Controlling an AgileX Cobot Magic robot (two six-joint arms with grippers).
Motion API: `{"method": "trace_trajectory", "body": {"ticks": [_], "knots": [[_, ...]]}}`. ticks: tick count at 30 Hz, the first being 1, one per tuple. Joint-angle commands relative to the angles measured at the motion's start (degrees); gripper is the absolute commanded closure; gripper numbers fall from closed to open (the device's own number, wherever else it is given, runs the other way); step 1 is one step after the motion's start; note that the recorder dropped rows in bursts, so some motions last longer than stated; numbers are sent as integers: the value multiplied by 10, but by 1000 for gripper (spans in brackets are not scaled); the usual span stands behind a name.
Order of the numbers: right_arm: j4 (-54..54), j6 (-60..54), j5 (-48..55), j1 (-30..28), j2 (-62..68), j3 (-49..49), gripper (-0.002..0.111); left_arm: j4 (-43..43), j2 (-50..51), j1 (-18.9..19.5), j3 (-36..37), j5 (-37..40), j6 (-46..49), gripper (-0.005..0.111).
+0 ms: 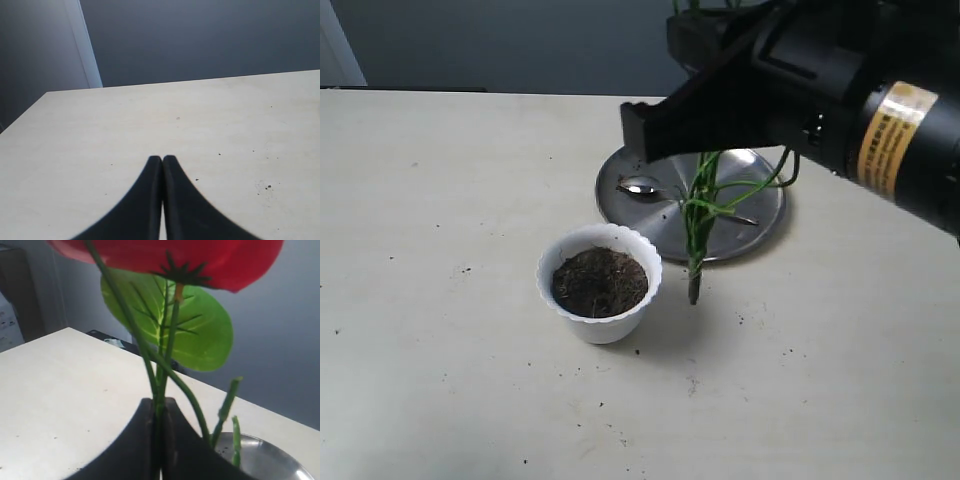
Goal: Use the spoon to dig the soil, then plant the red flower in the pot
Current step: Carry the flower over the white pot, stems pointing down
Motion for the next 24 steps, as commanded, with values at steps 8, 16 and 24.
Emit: {"method": "trace_trajectory", "body": {"ticks": [8,16,24], "knots": [[-16,46,35,-1,114,-19,109,-4,-3,-4,-2,-1,-2,106],[-16,34,94,-1,200,-90,109,-4,-3,-4,-2,-1,-2,106],[-16,31,68,-1,209,-127,109,-4,-3,-4,-2,-1,-2,106]]}}
